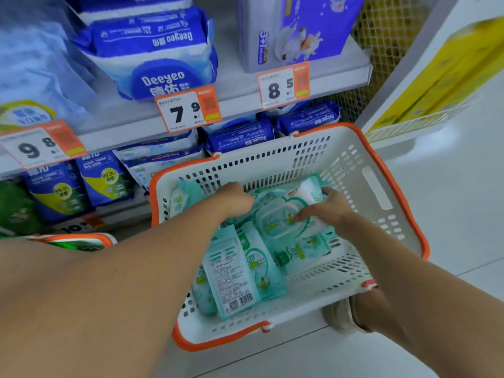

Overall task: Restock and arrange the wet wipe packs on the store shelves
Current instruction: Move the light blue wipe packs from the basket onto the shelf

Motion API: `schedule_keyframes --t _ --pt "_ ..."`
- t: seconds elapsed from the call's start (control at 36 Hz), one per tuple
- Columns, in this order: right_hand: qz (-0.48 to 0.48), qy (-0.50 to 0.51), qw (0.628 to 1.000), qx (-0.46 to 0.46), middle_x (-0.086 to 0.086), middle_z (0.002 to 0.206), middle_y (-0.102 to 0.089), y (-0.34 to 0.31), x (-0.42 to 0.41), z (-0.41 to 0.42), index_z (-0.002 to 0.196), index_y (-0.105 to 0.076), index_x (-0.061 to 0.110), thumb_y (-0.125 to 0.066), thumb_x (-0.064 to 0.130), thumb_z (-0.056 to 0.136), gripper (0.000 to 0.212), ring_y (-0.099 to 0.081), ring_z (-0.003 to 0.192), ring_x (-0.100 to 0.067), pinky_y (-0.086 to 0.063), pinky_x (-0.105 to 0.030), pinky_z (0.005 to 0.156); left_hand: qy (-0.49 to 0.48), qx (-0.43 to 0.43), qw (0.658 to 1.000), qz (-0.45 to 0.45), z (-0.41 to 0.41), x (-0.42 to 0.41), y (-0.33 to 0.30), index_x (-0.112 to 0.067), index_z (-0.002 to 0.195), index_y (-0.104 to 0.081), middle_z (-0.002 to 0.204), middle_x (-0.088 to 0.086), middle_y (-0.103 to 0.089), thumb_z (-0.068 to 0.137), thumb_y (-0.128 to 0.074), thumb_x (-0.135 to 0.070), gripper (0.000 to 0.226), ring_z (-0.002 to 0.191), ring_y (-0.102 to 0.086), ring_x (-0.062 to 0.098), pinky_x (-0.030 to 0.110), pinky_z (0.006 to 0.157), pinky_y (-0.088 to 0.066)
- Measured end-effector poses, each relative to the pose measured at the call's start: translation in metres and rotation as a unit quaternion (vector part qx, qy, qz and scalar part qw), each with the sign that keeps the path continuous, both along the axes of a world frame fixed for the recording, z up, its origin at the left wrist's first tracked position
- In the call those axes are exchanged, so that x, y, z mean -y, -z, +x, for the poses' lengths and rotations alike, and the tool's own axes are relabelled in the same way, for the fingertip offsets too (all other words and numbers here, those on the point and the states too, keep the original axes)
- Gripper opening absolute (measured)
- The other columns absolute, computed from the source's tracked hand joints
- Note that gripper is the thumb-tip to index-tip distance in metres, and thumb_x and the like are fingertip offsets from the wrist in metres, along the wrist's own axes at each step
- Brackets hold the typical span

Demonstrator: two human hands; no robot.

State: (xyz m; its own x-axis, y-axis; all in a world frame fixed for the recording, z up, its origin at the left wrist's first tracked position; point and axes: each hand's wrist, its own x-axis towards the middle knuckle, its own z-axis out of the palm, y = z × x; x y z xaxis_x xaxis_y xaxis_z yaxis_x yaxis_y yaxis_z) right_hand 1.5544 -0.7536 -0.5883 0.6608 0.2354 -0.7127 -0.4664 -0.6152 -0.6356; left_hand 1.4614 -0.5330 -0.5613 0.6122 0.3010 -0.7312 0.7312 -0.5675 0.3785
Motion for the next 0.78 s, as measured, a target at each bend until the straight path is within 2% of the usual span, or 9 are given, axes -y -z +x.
schedule_keyframes --t 0.06,0.11,0.19,0.22,0.28,0.36,0.47,0.58,0.78 --pt "0.027 0.021 0.999 0.002 -0.014 0.099 -0.075 -0.038 0.017 0.024 0.125 -0.06 0.006 -0.097 0.014 0.032 0.1 -0.075 0.078 -0.034 -0.062 -0.049 0.067 -0.066 0.014 0.997 -0.035 0.003 0.002 -0.012 -0.003 0.127 -0.055 0.107 0.01 -0.06 0.091 -0.057 -0.05 0.06 0.085 -0.058 0.022 0.029 0.071 -0.048" --pt "0.064 0.038 0.997 0.006 -0.014 0.101 -0.076 -0.086 0.034 0.044 0.12 -0.065 0.004 -0.097 0.016 0.037 0.09 -0.074 0.087 -0.035 -0.061 -0.047 0.074 -0.158 0.022 0.981 -0.11 0.006 0.008 -0.037 -0.014 0.134 -0.052 0.131 0.008 -0.055 0.075 -0.065 -0.071 0.084 0.109 -0.057 0.027 0.037 0.09 -0.05" --pt "0.174 0.022 0.984 -0.023 -0.016 0.116 -0.072 -0.156 0.045 0.062 0.117 -0.069 0.006 -0.1 0.026 0.026 0.098 -0.071 0.102 -0.033 -0.06 -0.048 0.083 -0.282 0.081 0.902 -0.316 0.015 0.021 -0.091 -0.024 0.131 -0.055 0.135 0.003 -0.052 0.033 -0.082 -0.077 0.115 0.124 -0.051 0.029 0.047 0.097 -0.049" --pt "0.216 0.012 0.975 -0.042 -0.015 0.115 -0.072 -0.178 0.045 0.065 0.111 -0.073 0.009 -0.101 0.025 0.024 0.092 -0.073 0.098 -0.029 -0.062 -0.043 0.077 -0.283 0.121 0.873 -0.379 0.021 0.023 -0.108 -0.023 0.127 -0.059 0.131 0.003 -0.059 0.028 -0.089 -0.069 0.113 0.119 -0.057 0.028 0.047 0.09 -0.054" --pt "0.272 -0.014 0.961 -0.053 -0.014 0.111 -0.074 -0.219 0.043 0.063 0.097 -0.08 0.012 -0.101 0.023 0.023 0.079 -0.075 0.092 -0.025 -0.062 -0.037 0.069 -0.233 0.23 0.839 -0.435 0.032 0.031 -0.148 -0.021 0.113 -0.067 0.107 0.0 -0.074 0.05 -0.094 -0.04 0.071 0.096 -0.07 0.02 0.039 0.071 -0.06" --pt "0.326 -0.056 0.944 -0.001 -0.017 0.119 -0.07 -0.263 0.033 0.055 0.111 -0.076 0.012 -0.1 0.021 0.036 0.079 -0.071 0.103 -0.031 -0.061 -0.042 0.078 -0.202 0.361 0.828 -0.379 0.038 0.037 -0.204 -0.018 0.096 -0.068 0.087 -0.003 -0.077 0.071 -0.08 -0.007 0.03 0.077 -0.073 0.016 0.029 0.059 -0.059" --pt "0.366 -0.032 0.926 0.086 -0.019 0.117 -0.071 -0.3 0.012 0.041 0.117 -0.071 0.007 -0.087 0.011 0.059 0.06 -0.071 0.101 -0.036 -0.061 -0.045 0.075 -0.129 0.447 0.831 -0.306 0.029 0.021 -0.256 -0.014 0.112 -0.068 0.102 -0.002 -0.077 0.068 -0.083 -0.011 0.046 0.095 -0.073 0.017 0.03 0.077 -0.06" --pt "0.408 -0.056 0.897 0.162 -0.018 0.119 -0.07 -0.333 -0.007 0.033 0.119 -0.069 0.009 -0.072 0.001 0.071 0.049 -0.07 0.104 -0.037 -0.059 -0.05 0.081 -0.1 0.527 0.818 -0.208 0.016 0.007 -0.305 -0.021 0.105 -0.07 0.097 -0.011 -0.076 0.055 -0.084 -0.033 0.053 0.09 -0.073 0.008 0.022 0.075 -0.058" --pt "0.43 -0.076 0.814 0.383 -0.013 0.122 -0.069 -0.422 -0.055 0.079 0.135 -0.053 0.004 -0.086 0.006 0.057 0.085 -0.069 0.109 -0.032 -0.059 -0.046 0.086 -0.021 0.63 0.769 -0.101 0.051 -0.042 -0.405 -0.02 0.114 -0.066 0.1 -0.012 -0.075 0.069 -0.087 -0.02 0.05 0.09 -0.071 -0.001 0.016 0.076 -0.056"
